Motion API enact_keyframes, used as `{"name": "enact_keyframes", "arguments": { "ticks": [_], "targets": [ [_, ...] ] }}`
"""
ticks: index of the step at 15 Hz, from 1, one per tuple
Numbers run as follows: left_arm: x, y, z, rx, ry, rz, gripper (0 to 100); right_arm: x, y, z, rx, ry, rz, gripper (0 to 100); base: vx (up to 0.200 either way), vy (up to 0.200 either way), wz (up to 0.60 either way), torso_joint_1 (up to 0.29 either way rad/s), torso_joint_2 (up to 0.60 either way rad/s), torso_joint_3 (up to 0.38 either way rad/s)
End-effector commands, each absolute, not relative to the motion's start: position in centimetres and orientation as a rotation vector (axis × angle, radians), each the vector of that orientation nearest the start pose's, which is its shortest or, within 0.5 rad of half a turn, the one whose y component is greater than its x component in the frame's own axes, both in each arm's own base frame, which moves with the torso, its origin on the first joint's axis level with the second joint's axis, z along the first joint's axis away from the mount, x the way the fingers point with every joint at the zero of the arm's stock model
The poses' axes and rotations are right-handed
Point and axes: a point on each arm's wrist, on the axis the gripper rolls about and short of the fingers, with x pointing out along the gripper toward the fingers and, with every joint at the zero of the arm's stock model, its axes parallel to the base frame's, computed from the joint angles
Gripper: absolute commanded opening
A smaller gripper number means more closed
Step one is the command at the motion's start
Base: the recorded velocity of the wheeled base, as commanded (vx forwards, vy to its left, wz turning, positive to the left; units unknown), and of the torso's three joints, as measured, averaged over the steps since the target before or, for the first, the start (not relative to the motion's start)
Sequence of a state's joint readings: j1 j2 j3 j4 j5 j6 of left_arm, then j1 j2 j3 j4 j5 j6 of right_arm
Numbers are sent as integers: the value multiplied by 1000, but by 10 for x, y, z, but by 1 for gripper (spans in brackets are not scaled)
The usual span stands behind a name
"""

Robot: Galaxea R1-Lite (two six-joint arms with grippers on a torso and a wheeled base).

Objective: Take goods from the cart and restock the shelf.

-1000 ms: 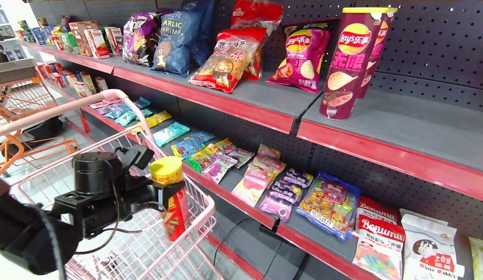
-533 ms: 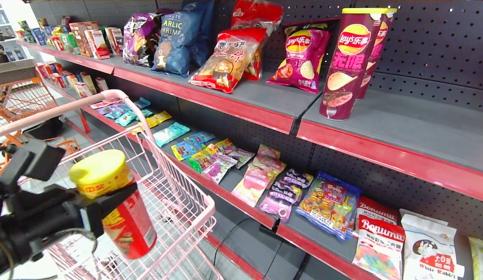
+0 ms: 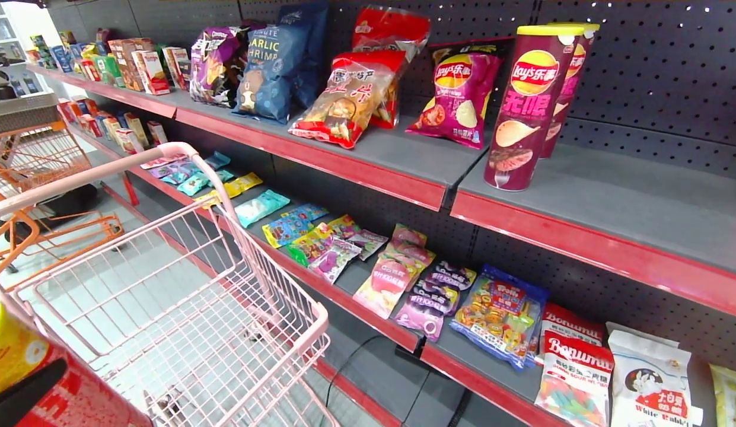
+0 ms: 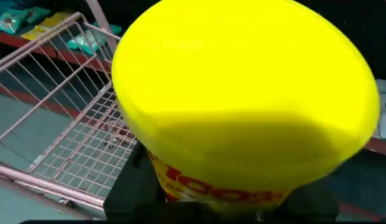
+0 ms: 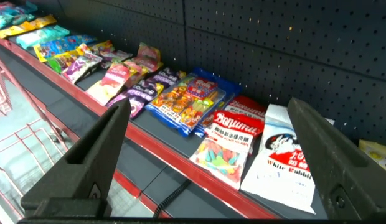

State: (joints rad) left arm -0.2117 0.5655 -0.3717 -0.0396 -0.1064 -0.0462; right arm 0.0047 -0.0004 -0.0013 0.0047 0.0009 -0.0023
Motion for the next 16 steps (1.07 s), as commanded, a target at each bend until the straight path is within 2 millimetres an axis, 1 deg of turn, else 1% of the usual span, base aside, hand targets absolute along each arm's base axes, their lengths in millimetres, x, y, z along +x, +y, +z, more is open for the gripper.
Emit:
{"name": "enact_keyframes", "arguments": {
  "ticks": [1,7,12,16],
  "targets": [
    [10,-4,193,-44,44,-310,0,-23,0,75,-3,3,6,100,0,0,0,144,-437,-286],
    [-1,-2,203,-11,-14,-307,0,-23,0,75,-2,3,6,100,0,0,0,191,-527,-334],
    [-2,-2,208,-2,-32,-302,0,-23,0,75,0,3,6,100,0,0,0,237,-584,-347],
    [-2,-2,210,-2,-37,-304,0,-23,0,75,0,3,6,100,0,0,0,185,-422,-252]
  ]
}}
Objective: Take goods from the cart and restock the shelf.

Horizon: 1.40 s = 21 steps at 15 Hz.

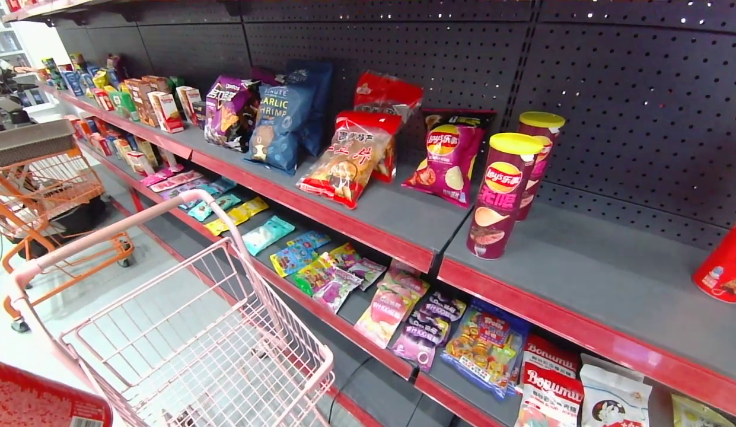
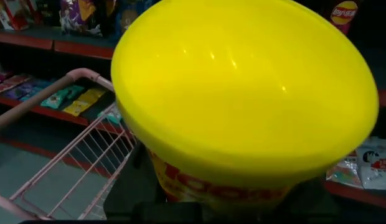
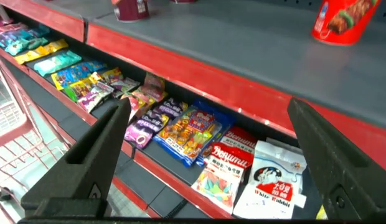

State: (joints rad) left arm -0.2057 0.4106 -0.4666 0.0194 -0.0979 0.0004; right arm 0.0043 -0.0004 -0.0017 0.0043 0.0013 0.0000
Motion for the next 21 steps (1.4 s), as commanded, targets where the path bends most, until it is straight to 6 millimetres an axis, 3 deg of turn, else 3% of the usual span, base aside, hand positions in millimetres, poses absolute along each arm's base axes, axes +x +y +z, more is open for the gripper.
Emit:
{"name": "enact_keyframes", "arguments": {
  "ticks": [1,4,21],
  "targets": [
    [-3,-2,209,-2,-40,-304,0,-23,0,75,0,3,6,100,0,0,0,168,-388,-222],
    [-3,-2,210,-1,-40,-304,0,-23,0,75,2,3,6,100,0,0,0,110,-266,-141],
    [-3,-1,210,77,-52,-291,0,-23,0,75,2,3,6,100,0,0,-600,5,-3,-3]
  ]
}}
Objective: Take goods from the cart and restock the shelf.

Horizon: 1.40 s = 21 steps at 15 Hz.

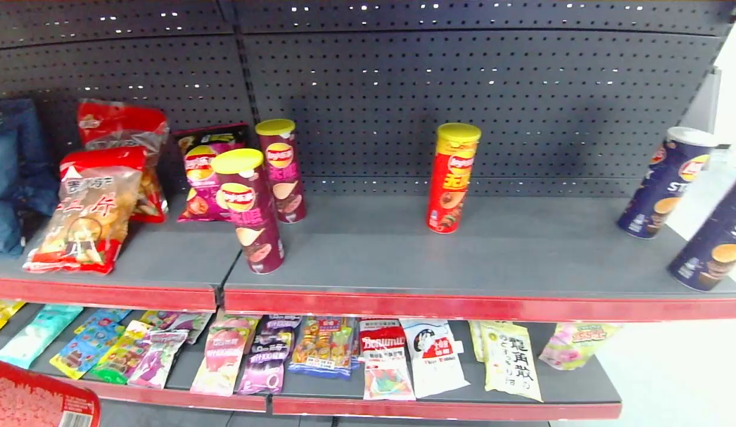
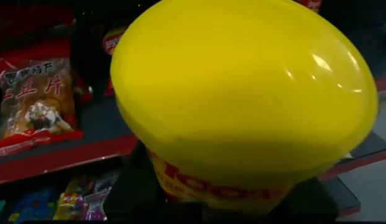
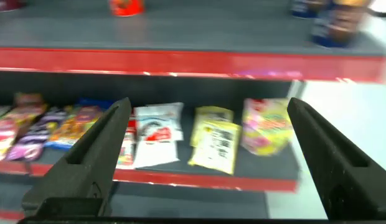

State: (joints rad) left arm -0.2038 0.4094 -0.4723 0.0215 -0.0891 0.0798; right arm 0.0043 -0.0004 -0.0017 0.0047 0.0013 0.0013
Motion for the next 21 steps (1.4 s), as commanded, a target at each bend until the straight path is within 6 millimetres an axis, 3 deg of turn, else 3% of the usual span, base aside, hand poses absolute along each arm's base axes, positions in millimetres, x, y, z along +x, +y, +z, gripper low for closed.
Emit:
{"name": "enact_keyframes", "arguments": {
  "ticks": [1,8,12,16,21],
  "targets": [
    [-3,-1,210,77,-52,-291,0,-23,0,75,0,3,6,100,0,0,0,0,0,0],
    [-6,-1,209,88,-64,-290,0,-23,0,75,-2,5,6,100,171,0,0,0,1,2],
    [-16,1,208,86,-103,-290,0,-23,0,75,-3,3,8,100,0,0,0,0,0,0],
    [-41,7,192,137,-117,-250,0,-23,0,76,-54,9,17,100,0,0,0,0,0,0],
    [-44,9,192,136,-125,-217,0,-23,1,77,-72,-10,61,100,0,0,0,0,0,0]
  ]
}}
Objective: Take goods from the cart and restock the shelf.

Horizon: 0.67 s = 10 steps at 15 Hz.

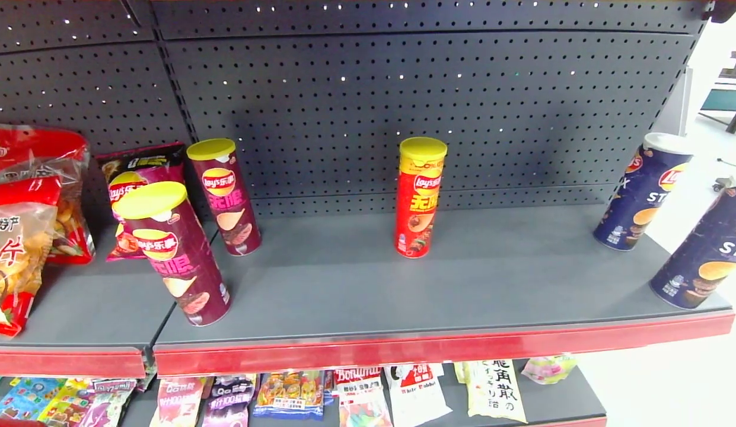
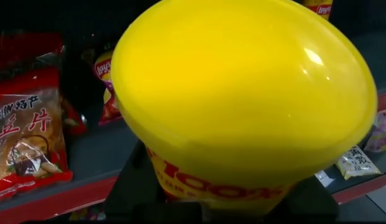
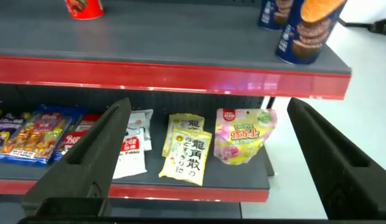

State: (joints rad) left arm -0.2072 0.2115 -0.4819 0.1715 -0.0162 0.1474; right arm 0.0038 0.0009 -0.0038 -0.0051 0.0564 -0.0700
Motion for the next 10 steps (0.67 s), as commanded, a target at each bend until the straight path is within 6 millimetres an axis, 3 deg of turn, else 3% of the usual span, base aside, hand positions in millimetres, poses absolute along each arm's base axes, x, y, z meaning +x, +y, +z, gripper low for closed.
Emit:
{"name": "enact_keyframes", "arguments": {
  "ticks": [1,2,3,4,5,6,8,10],
  "targets": [
    [-45,9,191,136,-125,-215,0,-26,1,95,-61,-79,76,100,0,0,0,0,0,0],
    [-45,9,191,136,-122,-214,0,-14,1,186,21,-114,118,100,0,0,0,0,0,0],
    [-43,9,191,138,-106,-212,0,15,3,248,174,-105,142,100,0,0,0,0,0,0],
    [-43,9,191,138,-106,-212,0,15,3,248,174,-105,142,100,0,0,0,0,0,0],
    [-40,8,191,148,-90,-205,0,42,7,270,64,-66,246,100,0,0,0,0,0,0],
    [-40,9,193,164,-92,-177,0,70,16,261,-72,27,402,100,0,0,0,0,0,0],
    [-39,9,195,198,-93,-169,0,104,32,252,-88,147,562,100,0,0,0,0,0,0],
    [-39,9,195,220,-93,-150,0,155,59,230,-105,259,652,100,0,0,0,0,0,0]
  ]
}}
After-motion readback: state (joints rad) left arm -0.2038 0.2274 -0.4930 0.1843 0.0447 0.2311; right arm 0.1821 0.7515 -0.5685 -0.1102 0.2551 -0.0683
